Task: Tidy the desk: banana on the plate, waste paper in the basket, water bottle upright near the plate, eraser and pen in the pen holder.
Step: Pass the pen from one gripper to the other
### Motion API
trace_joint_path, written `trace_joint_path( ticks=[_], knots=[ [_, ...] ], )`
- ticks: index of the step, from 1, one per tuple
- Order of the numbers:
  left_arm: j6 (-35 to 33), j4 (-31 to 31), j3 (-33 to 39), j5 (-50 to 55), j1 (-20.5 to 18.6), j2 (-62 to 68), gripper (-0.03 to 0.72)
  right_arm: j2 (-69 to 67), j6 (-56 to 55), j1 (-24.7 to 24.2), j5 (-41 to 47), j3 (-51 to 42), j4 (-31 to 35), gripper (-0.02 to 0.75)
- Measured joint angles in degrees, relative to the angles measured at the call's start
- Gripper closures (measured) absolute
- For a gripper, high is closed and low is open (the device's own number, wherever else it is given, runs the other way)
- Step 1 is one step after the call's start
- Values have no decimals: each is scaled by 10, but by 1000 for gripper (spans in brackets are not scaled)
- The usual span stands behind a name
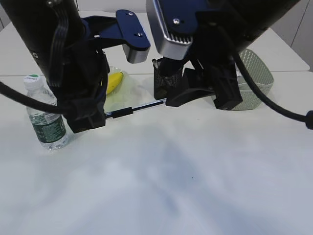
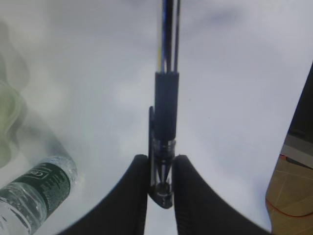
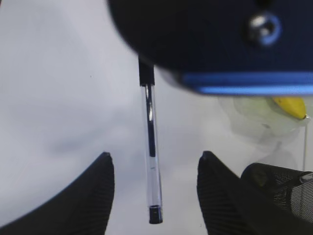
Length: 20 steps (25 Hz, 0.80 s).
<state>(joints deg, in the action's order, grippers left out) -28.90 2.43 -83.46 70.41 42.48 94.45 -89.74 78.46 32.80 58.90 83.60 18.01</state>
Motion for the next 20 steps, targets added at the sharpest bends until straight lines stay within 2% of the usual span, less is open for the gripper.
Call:
trace_joint_path(
  ticks=[9, 20],
  knots=[
    [-1, 1, 0, 0, 2, 0, 589, -4, 2, 0, -20, -35, 1, 330],
    [-1, 10, 0, 0, 2, 0, 589, -4, -12, 0, -26, -35, -5, 330]
  ],
)
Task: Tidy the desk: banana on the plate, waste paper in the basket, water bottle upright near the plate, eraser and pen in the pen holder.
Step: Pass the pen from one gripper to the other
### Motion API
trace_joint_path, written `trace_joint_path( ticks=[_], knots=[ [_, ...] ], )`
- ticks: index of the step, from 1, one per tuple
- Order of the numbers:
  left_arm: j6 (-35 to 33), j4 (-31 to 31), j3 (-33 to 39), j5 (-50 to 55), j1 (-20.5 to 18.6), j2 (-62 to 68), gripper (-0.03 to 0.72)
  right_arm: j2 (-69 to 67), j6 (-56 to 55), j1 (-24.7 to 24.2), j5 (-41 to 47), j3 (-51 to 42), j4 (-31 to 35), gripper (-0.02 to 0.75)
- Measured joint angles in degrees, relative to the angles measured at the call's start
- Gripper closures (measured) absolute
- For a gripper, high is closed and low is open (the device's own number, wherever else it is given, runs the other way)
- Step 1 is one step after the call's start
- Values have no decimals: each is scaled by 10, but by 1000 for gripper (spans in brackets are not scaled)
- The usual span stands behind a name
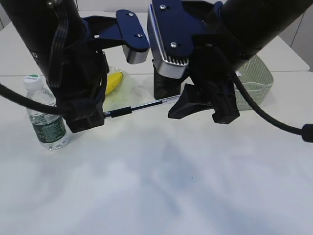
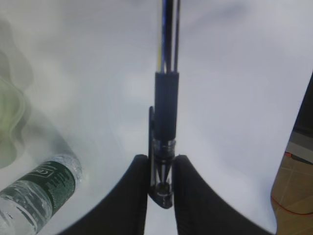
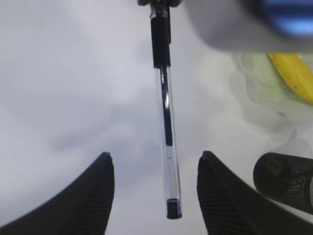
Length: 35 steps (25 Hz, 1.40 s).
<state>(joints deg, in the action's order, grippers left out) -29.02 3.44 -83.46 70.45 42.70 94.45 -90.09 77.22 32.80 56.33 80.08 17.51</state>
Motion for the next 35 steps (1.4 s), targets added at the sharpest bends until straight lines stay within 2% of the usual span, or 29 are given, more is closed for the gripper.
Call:
trace_joint_path(
  ticks=[9, 21, 35],
  knots=[
    [2, 5, 0, 1, 0, 0, 589, 0, -95, 0, -10, 0, -75, 330],
    [9, 5, 0, 1, 0, -10, 589, 0, -110, 0, -16, 0, -90, 330],
    [82, 7, 0, 2, 0, -18, 589, -1, -189, 0, -52, 0, -91, 330]
  ],
)
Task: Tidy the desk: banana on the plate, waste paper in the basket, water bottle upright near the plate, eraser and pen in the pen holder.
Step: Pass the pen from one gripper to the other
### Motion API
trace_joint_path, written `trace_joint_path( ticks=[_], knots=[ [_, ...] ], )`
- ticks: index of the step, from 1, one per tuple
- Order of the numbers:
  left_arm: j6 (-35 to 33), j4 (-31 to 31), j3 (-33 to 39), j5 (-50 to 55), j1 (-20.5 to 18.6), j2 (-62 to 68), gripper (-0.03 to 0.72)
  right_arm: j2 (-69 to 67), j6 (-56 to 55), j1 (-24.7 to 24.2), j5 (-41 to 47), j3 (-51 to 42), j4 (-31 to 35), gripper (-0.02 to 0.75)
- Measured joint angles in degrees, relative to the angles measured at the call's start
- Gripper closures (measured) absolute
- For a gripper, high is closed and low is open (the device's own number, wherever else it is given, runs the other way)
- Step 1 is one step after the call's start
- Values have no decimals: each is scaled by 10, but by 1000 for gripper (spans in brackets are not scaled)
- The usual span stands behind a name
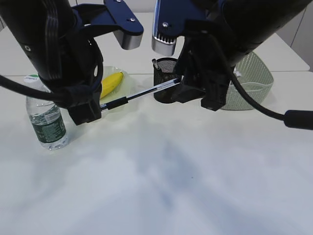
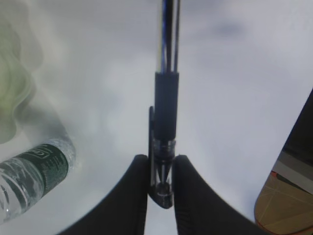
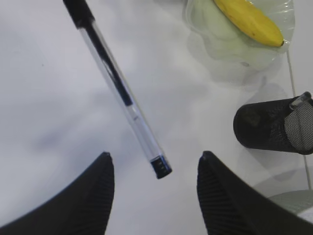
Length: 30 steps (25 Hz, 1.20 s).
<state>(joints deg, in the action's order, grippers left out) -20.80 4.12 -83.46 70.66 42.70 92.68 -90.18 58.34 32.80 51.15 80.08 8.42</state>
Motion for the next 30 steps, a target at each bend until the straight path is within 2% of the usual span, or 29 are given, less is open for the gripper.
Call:
trace_joint_path(
  ticks=[10, 30],
  knots=[
    [24, 0, 0, 0, 0, 0, 589, -1, -19, 0, -13, 0, -5, 330],
    [25, 5, 0, 0, 0, -5, 589, -15, -19, 0, -39, 0, -5, 330]
  ],
)
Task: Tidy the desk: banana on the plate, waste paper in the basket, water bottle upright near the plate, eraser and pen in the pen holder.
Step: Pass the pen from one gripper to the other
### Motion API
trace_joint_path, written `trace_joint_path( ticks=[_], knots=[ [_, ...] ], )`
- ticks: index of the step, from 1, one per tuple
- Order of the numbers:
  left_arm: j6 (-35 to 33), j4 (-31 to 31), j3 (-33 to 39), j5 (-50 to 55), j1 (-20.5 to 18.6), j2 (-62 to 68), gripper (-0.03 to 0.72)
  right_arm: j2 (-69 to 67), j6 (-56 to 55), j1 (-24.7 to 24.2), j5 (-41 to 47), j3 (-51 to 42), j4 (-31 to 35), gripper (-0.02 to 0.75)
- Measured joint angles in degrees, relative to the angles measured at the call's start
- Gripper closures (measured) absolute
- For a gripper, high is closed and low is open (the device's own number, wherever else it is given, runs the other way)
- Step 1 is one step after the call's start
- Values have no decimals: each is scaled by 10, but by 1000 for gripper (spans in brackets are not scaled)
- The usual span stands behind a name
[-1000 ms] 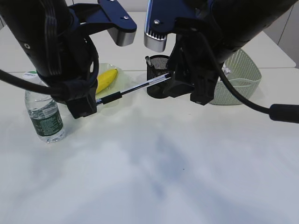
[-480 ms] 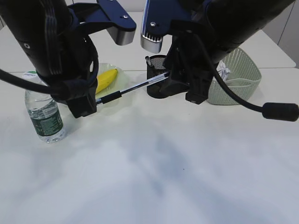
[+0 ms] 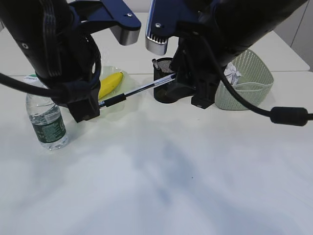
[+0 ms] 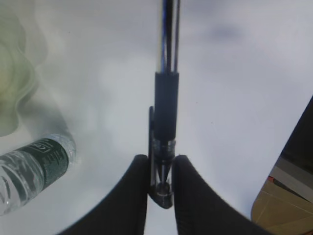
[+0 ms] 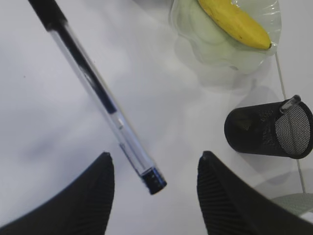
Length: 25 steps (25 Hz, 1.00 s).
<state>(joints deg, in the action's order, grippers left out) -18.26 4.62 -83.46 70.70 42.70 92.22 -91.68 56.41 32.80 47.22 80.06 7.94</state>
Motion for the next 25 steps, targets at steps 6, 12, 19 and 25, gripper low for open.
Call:
trace_joint_path(
  ticks=[6, 12, 19, 25],
  knots=[
    [0, 1, 0, 1, 0, -9, 589, -4, -1, 0, -4, 0, -1, 330],
    [0, 2, 0, 1, 0, -9, 589, -4, -1, 0, -5, 0, -1, 330],
    [0, 3, 0, 1, 0, -9, 589, -4, -1, 0, -5, 0, 0, 330],
    [0, 3, 0, 1, 0, -9, 589, -4, 4, 0, -5, 0, 8, 336]
  ],
)
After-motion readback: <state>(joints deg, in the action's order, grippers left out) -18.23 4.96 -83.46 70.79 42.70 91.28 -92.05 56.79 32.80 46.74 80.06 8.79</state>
